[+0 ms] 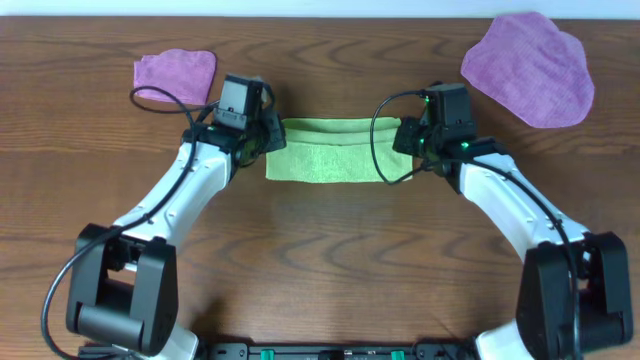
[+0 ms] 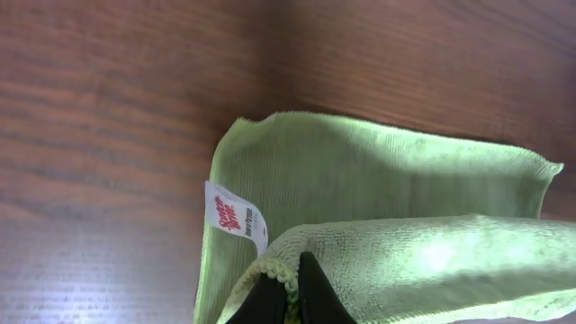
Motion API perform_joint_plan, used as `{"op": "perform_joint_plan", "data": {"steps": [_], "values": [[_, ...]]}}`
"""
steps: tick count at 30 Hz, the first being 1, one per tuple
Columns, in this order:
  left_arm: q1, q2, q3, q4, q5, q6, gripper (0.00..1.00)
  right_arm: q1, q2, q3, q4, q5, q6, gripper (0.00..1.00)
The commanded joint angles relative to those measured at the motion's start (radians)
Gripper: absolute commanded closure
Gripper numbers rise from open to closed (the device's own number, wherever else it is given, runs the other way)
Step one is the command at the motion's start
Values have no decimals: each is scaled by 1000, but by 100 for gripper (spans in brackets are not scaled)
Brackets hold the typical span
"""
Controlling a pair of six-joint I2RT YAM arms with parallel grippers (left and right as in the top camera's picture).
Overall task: Fold the cloth
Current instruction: 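Lift the bottom edge and fold it forward toward the top edge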
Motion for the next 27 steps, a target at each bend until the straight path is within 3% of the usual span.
{"op": "perform_joint_plan", "data": {"steps": [1, 20, 27], "values": [[16, 32, 46, -3, -19, 32, 94, -14, 23, 35, 6, 18, -30, 98], [61, 114, 109, 23, -18, 57, 94, -53, 61, 93, 74, 19, -49, 98], [91, 114, 127, 26, -5, 72, 94, -58, 161, 214, -8, -5, -48, 98]]}}
